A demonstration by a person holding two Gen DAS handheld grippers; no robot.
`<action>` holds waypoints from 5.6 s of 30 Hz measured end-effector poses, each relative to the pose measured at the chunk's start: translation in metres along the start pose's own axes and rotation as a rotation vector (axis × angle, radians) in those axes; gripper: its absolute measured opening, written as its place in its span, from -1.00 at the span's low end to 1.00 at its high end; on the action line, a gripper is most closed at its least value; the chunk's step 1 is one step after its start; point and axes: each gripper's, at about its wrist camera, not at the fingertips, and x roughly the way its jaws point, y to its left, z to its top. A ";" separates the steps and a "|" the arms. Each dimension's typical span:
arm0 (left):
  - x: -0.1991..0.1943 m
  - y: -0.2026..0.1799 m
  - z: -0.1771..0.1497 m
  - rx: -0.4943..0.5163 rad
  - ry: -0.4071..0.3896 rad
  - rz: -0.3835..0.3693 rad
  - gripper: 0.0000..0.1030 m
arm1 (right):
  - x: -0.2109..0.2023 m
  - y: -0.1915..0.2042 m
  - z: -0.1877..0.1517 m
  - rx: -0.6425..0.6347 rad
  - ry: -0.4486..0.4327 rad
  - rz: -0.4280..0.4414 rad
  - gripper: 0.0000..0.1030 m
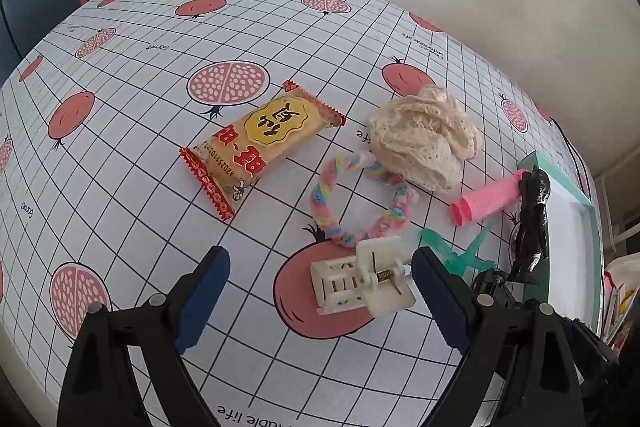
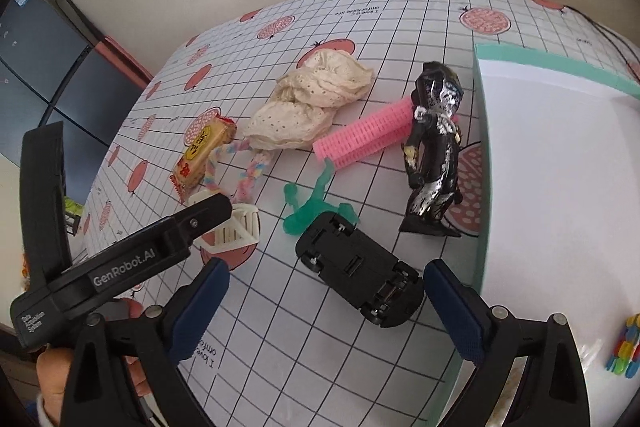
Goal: Organize objects
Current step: 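Grasp the black toy car with the right tool while the left tool grasps the white hair clip, then carry the car with the right tool while the left tool carries the clip over the tray, then open the left tool to drop the clip while the right tool releases the car in the tray, then withdraw both tools from the tray toward the loose items on the table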
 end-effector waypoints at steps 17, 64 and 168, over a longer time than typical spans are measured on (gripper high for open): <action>0.002 0.000 -0.001 -0.011 -0.001 -0.008 0.80 | 0.004 0.004 -0.004 -0.051 0.007 -0.127 0.51; -0.029 -0.015 0.012 -0.012 -0.097 -0.015 0.13 | -0.027 0.017 -0.006 -0.121 -0.121 -0.141 -0.02; -0.027 -0.155 -0.042 0.127 -0.108 0.051 0.59 | -0.107 -0.128 -0.036 0.191 -0.250 -0.391 0.04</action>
